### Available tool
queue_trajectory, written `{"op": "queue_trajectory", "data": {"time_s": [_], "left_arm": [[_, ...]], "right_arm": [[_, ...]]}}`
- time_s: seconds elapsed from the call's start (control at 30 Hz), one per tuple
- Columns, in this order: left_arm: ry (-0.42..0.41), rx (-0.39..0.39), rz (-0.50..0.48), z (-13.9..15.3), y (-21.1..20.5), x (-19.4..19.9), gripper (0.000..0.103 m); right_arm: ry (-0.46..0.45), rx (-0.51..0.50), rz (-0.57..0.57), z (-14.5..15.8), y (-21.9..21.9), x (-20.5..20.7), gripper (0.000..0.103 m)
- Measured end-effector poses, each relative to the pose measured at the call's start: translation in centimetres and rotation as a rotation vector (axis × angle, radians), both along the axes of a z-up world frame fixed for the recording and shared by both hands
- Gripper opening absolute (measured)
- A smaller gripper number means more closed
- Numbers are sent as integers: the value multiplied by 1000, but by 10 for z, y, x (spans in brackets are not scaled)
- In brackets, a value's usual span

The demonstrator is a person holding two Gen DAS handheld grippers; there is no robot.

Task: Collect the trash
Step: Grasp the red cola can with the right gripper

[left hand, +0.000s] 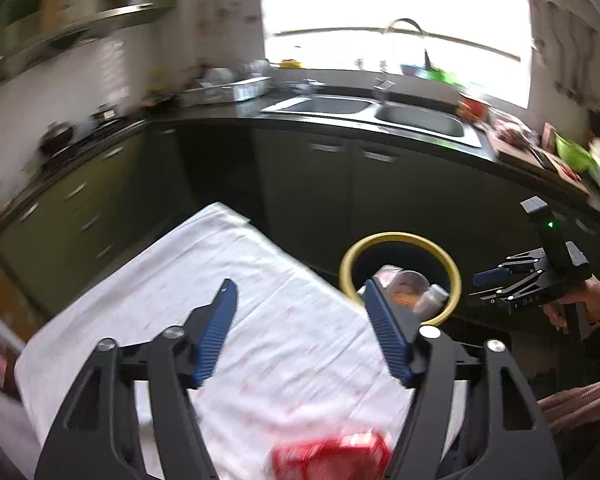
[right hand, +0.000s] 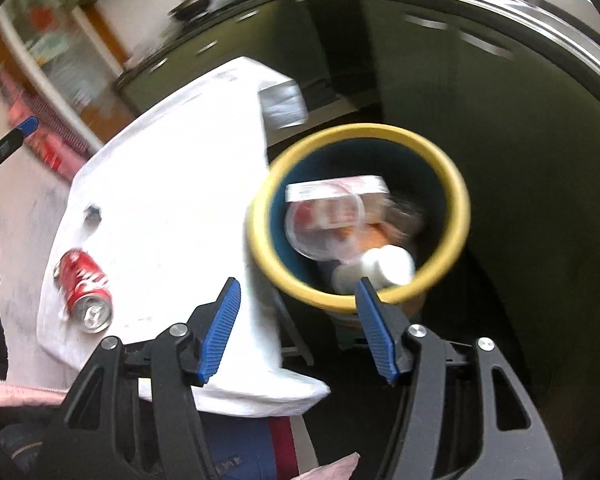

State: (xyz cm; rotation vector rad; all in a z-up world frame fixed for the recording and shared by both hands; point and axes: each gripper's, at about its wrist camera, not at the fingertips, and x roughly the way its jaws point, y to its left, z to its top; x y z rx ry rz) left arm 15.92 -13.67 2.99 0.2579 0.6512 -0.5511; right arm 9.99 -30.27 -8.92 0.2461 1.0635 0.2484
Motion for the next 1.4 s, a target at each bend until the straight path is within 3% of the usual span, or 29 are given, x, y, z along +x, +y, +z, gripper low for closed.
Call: {"op": "queue_trajectory", "data": {"time_s": [0.1,0.23,0.37,0.6,0.77,1.1,1.2,1.3,1.4], "left_arm": [[1,-45,91,1,42,-19,86],[-24,-67,233,-4,100,-51,97],[-25,-54,338,-18,137,-79,98],[11,-75,471,-50,183,-116,98],[30,-96,526,-67,201,-129,98],[49,-130,557,-77,218,-131,98],[54,-127,552,-77,218,-130,98],[59,-124,551,-79,217,-128,98],[59,-126,550,-79,216,-128,98]], "right_arm": [[2,-25,117,6,37,9,62],[-4,-48,309,19,98,17,68],[-42,-111,525,36,167,19,82],[-80,-282,793,34,258,5,90],[-41,-414,854,9,290,8,90],[39,-468,869,-26,299,11,89],[59,-468,872,-32,299,12,83],[75,-448,864,-34,297,13,70],[75,-431,850,-34,293,15,69]]}}
